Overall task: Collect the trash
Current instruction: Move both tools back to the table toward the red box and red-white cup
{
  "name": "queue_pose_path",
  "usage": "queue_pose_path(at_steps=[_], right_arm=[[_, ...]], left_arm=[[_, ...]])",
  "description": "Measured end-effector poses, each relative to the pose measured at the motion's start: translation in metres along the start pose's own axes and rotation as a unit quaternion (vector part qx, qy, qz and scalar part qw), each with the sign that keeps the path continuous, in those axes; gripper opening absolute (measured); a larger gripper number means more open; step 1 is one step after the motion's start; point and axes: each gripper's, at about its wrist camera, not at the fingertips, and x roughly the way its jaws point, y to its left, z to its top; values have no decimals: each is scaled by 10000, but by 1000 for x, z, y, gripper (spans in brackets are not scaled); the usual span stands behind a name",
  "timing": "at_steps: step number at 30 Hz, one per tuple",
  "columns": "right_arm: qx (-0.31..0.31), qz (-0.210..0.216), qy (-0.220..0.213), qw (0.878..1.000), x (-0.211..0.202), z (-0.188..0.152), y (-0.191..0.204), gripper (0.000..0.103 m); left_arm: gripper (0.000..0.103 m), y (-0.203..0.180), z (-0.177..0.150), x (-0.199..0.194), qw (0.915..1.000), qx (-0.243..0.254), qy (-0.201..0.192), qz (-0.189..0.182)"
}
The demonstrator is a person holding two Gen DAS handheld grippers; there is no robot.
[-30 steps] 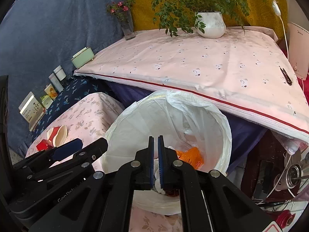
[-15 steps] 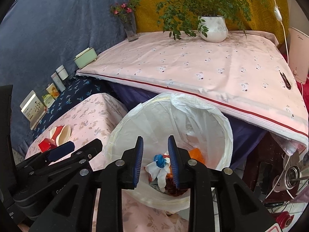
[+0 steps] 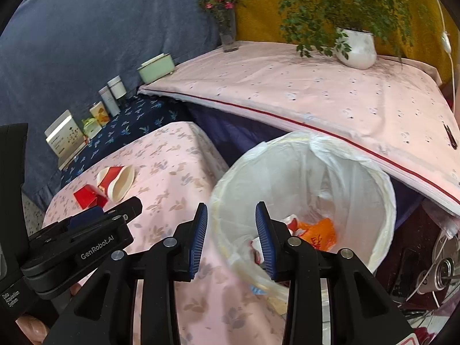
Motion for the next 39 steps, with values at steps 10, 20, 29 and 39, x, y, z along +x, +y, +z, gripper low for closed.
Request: queue_pose_path(at_steps=[10, 20, 29, 39], right_arm=[[-377, 215, 135, 9990, 11, -8, 50, 35], [-714, 378, 321, 9962, 24, -18, 93, 35], [-911, 549, 526, 9929, 49, -24, 127, 35], [-1013, 855, 757, 9883, 93, -14, 172, 35]], left_arm=[[65, 52, -4, -3, 9989, -397, -10, 266], [65, 104, -10, -2, 9950, -852, 54, 516], [73, 152, -12, 6, 9904, -1182, 98, 711], [74, 197, 15, 25, 9870, -1423, 163, 729]])
